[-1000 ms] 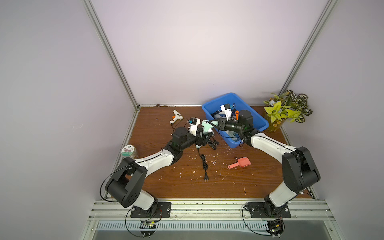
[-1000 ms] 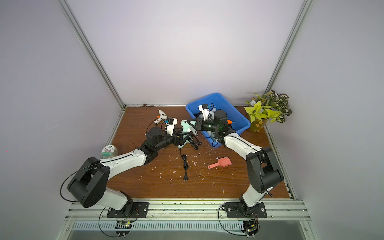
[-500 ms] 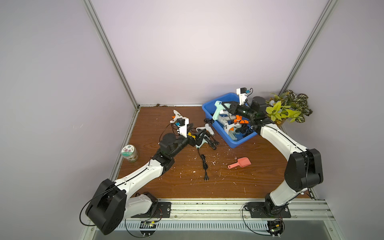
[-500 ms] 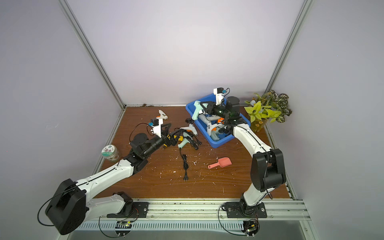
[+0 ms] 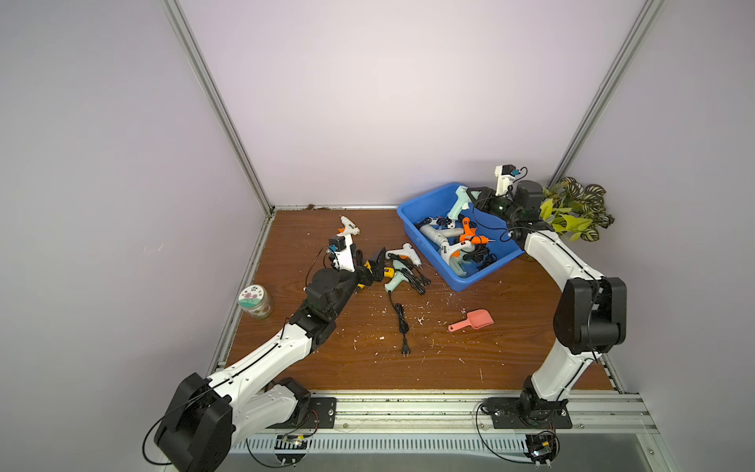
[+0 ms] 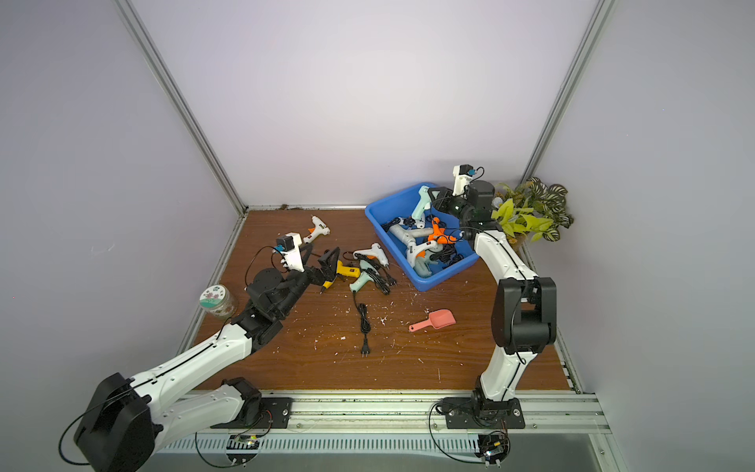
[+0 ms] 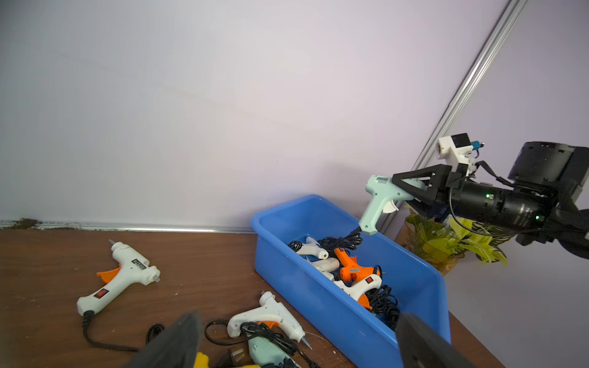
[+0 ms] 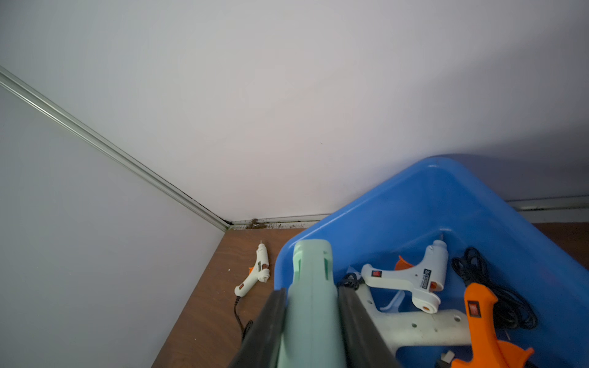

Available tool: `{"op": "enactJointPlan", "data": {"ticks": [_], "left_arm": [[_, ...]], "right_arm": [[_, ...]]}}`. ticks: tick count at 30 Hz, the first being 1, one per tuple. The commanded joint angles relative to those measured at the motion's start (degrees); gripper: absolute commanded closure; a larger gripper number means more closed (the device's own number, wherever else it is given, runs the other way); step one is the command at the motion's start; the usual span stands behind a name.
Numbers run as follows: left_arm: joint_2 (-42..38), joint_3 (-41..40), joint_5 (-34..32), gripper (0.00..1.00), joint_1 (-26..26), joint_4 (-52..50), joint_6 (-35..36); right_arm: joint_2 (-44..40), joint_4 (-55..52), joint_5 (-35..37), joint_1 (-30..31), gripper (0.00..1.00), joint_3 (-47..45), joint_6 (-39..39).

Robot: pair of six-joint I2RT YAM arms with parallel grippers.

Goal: Put the hot melt glue gun into the storage box
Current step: Place the hot melt adhesive gun in the storage box.

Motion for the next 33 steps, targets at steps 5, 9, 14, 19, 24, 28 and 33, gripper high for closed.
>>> {"op": "enactJointPlan", "data": {"ticks": [5, 9, 14, 19, 24, 28, 33], "left_arm": [[-0.6, -1.0, -1.7, 0.01, 1.1, -0.9, -1.7], [-0.8, -1.7, -1.9, 0.01, 1.8, -0.6, -2.3], [-1.0, -2.7, -1.6, 0.01, 2.7, 0.3, -3.2], [-0.7, -2.7, -1.8, 0.01, 3.3, -0.4, -3.7], [-0.4, -2.8, -2.1, 0.01, 4.3, -1.5, -4.8], [0.1, -2.4, -2.5, 0.01, 5.3, -3.0, -5.5], [4.0, 2.1, -4.2, 0.01, 6.7, -10.7, -5.1]], "right_arm": [[1.9, 3.6, -2.1, 0.2, 1.00, -2.2, -0.3], [3.4, 2.6, 0.6, 0.1, 1.00, -4.9, -1.6], [6.0, -0.8, 5.5, 0.1, 0.93, -4.7, -3.8], [8.6, -3.6, 8.7, -0.1, 0.79, -3.3, -5.0], [9.0, -4.5, 11.3, -0.6, 0.63, -4.0, -4.3], [7.0, -4.7, 12.7, -1.2, 0.53, -5.9, -3.6], [2.5, -6.5, 16.0, -1.5, 0.45, -8.1, -4.2]]}}
